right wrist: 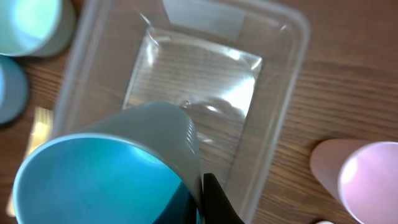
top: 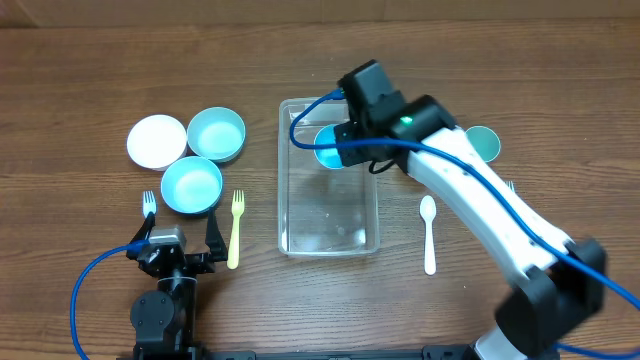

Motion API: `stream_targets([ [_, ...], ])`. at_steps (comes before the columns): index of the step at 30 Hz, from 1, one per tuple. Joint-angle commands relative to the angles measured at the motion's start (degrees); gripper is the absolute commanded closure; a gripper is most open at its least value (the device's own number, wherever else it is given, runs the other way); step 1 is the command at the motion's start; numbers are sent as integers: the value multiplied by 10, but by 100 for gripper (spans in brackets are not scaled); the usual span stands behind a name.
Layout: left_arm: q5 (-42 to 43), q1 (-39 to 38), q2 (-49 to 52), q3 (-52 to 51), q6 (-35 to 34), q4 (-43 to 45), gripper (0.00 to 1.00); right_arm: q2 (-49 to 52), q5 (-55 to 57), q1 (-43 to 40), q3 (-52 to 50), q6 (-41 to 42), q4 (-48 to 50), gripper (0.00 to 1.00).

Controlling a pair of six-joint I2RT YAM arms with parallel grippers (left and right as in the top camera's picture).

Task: Pack container
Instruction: 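Carry the blue cup into the clear container and release it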

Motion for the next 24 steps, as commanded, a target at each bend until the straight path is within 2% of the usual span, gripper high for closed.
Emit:
stream_targets([
  [1,-5,7,-6,-2,15,2,0,29,2,2,13,7,21,95],
  [9,-5,7,-6,-2,15,2,0,43,12,1,13,23,82,95],
  [15,-5,7,-6,-2,15,2,0,52,12,1,13,24,88,94],
  [24,-5,7,-6,-2,15,2,0,124,13,-2,13,35,103,94],
])
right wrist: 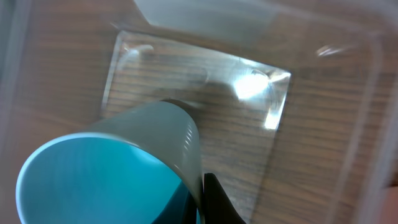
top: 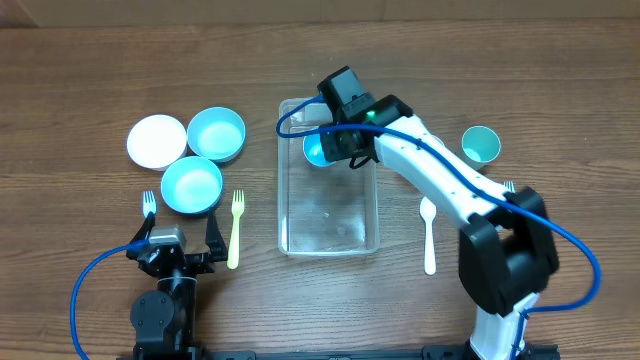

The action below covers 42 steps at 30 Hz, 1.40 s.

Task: Pack container
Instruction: 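Carry the blue cup into the clear container and release it, then move the right gripper to the teal cup and grasp it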

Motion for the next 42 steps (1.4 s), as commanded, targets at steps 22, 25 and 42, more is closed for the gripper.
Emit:
stream_targets([
  [22,-5,7,-6,-2,15,2,0,12,-30,-24,82,8,-50,32],
  [25,-5,7,-6,-2,15,2,0,12,-30,-24,128,8,-80,32],
  [42,-5,7,-6,-2,15,2,0,8,68,-141,314,21,-432,50],
])
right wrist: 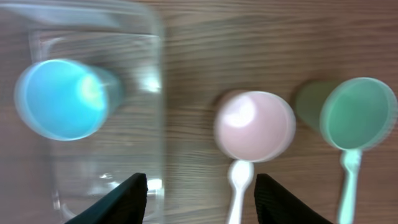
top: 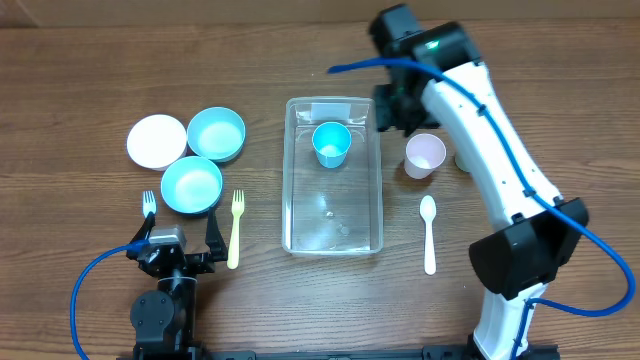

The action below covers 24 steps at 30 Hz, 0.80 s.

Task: Pack container
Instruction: 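Move the right gripper to the teal cup and grasp it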

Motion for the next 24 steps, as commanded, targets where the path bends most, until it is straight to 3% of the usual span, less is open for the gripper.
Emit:
stream_targets([
  [1,-5,7,-6,-2,15,2,0,-11,17,-43,15,2,-23,50],
  [16,-5,7,-6,-2,15,2,0,-11,-49,-268,9,-29,-31,50],
  [24,-5,7,-6,-2,15,2,0,-10,-56,-301,-98,-46,49,50],
])
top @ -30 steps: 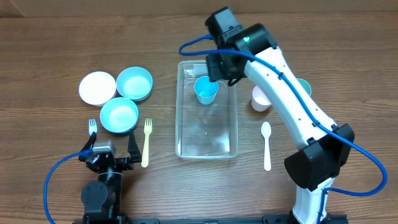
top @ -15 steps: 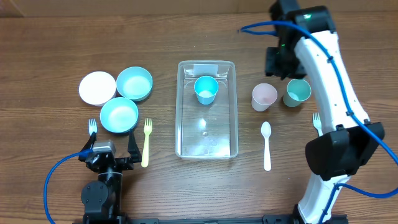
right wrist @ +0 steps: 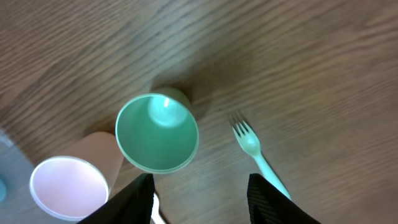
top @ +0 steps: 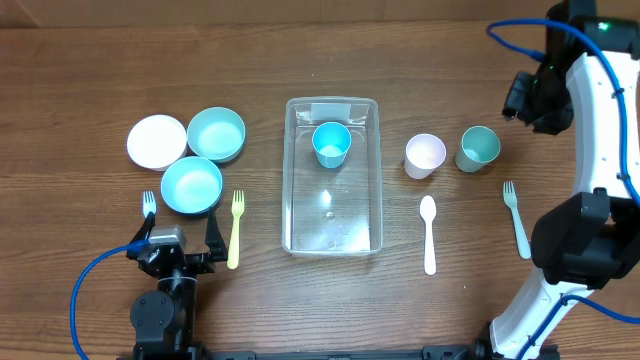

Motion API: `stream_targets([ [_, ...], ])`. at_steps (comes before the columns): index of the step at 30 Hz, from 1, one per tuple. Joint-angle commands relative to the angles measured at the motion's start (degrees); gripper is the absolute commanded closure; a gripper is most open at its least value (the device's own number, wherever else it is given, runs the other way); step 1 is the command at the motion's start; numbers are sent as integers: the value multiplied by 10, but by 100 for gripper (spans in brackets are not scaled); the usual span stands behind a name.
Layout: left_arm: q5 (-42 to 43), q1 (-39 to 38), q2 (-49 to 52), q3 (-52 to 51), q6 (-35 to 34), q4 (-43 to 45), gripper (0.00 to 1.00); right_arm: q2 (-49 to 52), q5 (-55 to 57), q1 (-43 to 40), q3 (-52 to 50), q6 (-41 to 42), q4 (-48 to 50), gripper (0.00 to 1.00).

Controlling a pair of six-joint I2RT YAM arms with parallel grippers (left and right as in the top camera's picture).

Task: Pack container
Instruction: 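Move the right gripper to the teal cup and grasp it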

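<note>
The clear container (top: 285,180) lies mid-table with a blue cup (top: 331,143) standing upright in its far end. To its right stand a pink cup (top: 425,155) (right wrist: 68,186) and a green cup (top: 479,147) (right wrist: 157,132). A white spoon (top: 428,232) and a pale green fork (top: 516,218) (right wrist: 255,152) lie nearer the front. My right gripper (top: 530,100) (right wrist: 200,202) hangs open and empty above the far right of the table, just past the green cup. My left gripper (top: 175,245) rests open at the front left.
On the left are a white bowl (top: 157,140) and two blue bowls (top: 216,133) (top: 192,185). A small blue fork (top: 148,205) and a yellow fork (top: 236,228) lie in front of them. My right arm runs down the table's right side.
My right gripper, still open, has moved from beside the container's far right corner to the far right of the table, above the green cup and fork. The blue cup stays in the container.
My right gripper held the blue cup over the container's far end, then lower inside it. Later the cup stood in the container and the gripper was open, off to the right over the pink cup. Now it is farther right, by the green cup.
</note>
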Motion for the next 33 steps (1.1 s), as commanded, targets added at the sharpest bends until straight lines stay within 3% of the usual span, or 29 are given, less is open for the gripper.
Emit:
stream_targets([
  [1,-5,7,-6,-2,15,2,0,-9,-9,0,-70,-8,42,50],
  [9,-5,7,-6,-2,15,2,0,-9,-20,-1,-200,-24,148,50],
  [24,-5,7,-6,-2,15,2,0,-8,-40,-1,-254,-32,209,57],
  [29,-5,7,-6,-2,15,2,0,-9,-44,-1,-255,-32,212,96],
  [33,-5,7,-6,-2,15,2,0,-9,-44,-1,-243,-31,202,96],
])
